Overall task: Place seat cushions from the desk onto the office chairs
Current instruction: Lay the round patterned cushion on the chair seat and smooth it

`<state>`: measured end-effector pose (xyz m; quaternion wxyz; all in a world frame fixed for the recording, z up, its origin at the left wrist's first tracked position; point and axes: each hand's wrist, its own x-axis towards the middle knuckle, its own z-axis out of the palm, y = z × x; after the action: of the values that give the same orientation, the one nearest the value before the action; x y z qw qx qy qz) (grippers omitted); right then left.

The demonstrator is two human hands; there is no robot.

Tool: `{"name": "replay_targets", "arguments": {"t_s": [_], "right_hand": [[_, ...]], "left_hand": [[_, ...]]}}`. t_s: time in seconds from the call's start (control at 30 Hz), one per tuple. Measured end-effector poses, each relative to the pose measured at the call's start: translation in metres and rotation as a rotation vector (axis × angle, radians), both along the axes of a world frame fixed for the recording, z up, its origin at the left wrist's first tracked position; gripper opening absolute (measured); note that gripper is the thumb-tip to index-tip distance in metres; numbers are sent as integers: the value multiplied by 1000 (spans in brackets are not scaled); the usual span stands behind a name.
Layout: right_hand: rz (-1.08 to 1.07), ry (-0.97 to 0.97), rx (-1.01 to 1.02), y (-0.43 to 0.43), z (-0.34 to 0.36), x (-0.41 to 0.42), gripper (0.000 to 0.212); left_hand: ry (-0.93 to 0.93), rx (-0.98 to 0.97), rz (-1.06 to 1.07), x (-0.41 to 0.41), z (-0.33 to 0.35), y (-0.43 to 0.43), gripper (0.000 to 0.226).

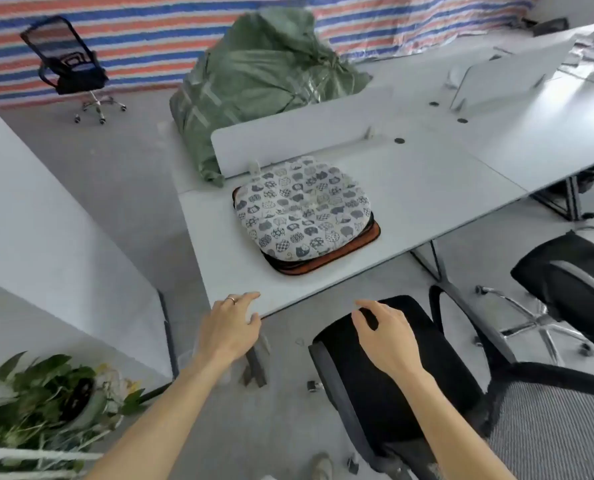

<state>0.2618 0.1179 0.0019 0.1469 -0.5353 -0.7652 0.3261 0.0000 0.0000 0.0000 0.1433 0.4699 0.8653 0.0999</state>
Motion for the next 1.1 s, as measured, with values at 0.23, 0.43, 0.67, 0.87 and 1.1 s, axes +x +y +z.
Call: {"name": "replay_targets", "arguments": {"t_s": [0.23, 0.43, 0.67, 0.87, 1.1], "right_hand": [[-14, -71, -105, 112, -3, -59, 42], [-102, -82, -181, 217, -18, -105, 55], [-422, 26, -498, 309, -55, -148, 64], [-659, 202, -653, 347, -119, -167, 91], [-710, 494, -695, 347, -54, -197, 41]], "left_hand": [[-44, -204, 82, -57, 4, 84, 53], [-590, -91, 364, -121, -26, 198, 70], [-828, 9, 806, -181, -71, 288, 80], [-835, -26, 855, -208, -100, 309, 79], [-1023, 215, 870, -224, -87, 326, 73]]}}
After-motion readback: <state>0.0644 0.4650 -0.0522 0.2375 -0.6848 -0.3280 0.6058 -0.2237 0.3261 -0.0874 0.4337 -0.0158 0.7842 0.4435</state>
